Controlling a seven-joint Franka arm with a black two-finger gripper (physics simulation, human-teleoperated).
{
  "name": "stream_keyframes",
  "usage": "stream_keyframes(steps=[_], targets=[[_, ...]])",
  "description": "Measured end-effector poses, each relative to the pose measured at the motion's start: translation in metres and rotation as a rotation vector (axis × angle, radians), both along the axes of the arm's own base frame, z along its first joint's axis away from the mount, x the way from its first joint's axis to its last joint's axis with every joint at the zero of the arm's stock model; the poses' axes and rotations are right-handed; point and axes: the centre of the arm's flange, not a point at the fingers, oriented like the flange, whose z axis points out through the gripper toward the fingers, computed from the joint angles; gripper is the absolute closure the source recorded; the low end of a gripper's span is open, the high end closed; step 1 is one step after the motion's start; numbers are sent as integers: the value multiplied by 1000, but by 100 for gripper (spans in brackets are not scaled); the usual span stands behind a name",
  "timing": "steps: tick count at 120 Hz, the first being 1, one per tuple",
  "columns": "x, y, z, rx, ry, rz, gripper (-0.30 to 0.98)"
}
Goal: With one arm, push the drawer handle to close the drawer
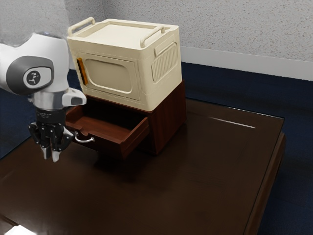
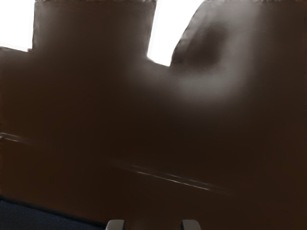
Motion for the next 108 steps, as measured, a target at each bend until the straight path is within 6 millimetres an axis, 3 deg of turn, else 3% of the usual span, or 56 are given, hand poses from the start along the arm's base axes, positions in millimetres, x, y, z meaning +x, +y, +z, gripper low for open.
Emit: stream_keyframes(steps=[15,36,65,90,108], targets=[[14,15,-35,-15,-149,-36,72],[30,19,-48,-19,-317,-98,76],[57,39,-71,-19,-406,-126,78],[79,56,-79,-16,-444,-150,78],[113,60,-76,-17,-471,-190,78]])
